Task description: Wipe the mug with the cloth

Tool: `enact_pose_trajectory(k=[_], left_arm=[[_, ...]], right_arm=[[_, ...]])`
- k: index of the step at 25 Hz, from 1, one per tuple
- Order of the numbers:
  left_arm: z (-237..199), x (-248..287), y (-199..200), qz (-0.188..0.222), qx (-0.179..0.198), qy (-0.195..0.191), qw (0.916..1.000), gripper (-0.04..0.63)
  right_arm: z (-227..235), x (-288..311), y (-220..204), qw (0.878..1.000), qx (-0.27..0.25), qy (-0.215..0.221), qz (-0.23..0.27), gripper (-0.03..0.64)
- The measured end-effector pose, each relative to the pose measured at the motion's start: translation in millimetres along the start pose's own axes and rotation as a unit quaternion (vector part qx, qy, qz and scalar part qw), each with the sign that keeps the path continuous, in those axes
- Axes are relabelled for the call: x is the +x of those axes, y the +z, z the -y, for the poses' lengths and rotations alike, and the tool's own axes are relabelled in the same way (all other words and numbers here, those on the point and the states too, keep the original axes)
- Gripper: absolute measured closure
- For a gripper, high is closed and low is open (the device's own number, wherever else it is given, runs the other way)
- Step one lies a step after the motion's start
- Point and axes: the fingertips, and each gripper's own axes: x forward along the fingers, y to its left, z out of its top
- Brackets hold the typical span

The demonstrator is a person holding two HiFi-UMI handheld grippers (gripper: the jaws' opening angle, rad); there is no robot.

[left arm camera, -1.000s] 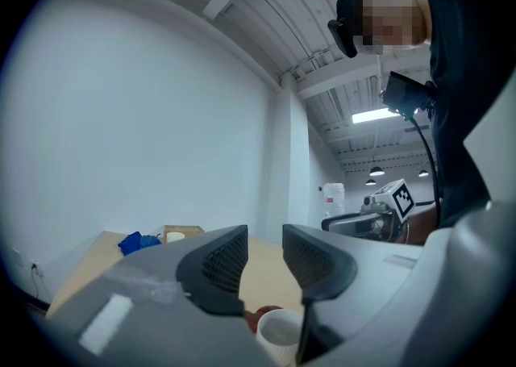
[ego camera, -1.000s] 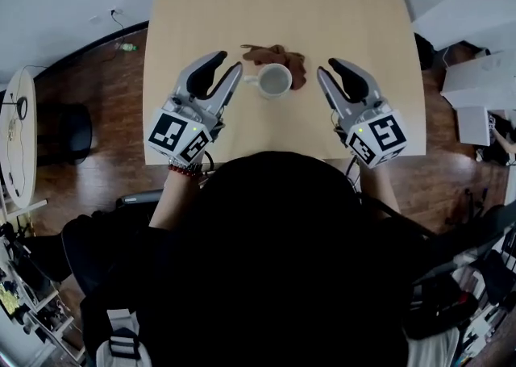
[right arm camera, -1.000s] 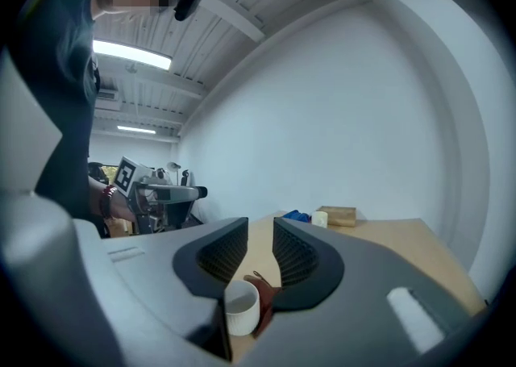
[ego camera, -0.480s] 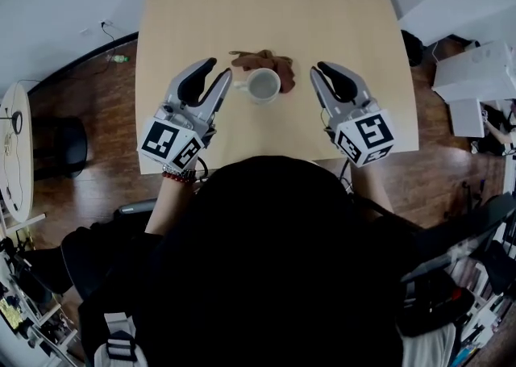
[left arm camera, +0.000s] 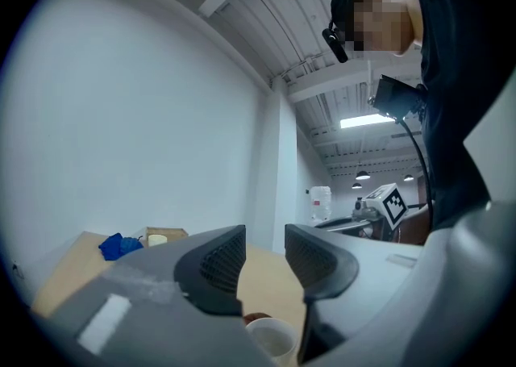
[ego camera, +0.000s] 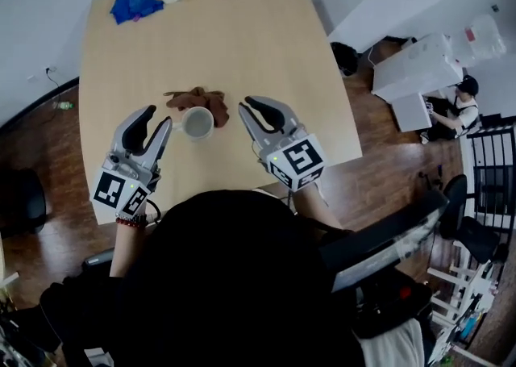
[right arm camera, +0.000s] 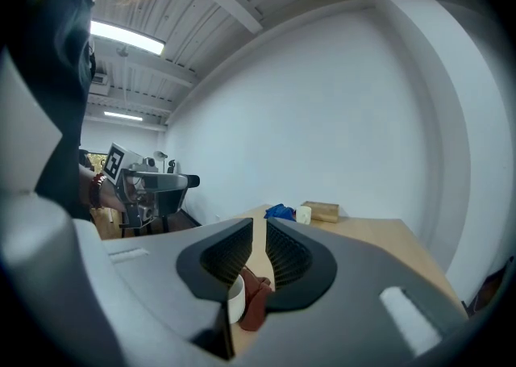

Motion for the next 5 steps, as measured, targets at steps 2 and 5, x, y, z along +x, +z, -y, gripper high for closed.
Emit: enact_pose_trajectory(k=[2, 5], left_arm=[[3, 12, 6, 0.008, -0.002, -0.004, 1.0, 0.434], [13, 30, 16, 0.017, 0.001, -0.015, 0.9997, 0.434]], right_arm=[[10, -6, 5, 1.0, -0.011, 0.001, -0.004, 0.563], [26, -16, 12, 1.0, -0.022, -0.003, -0.005, 0.563]])
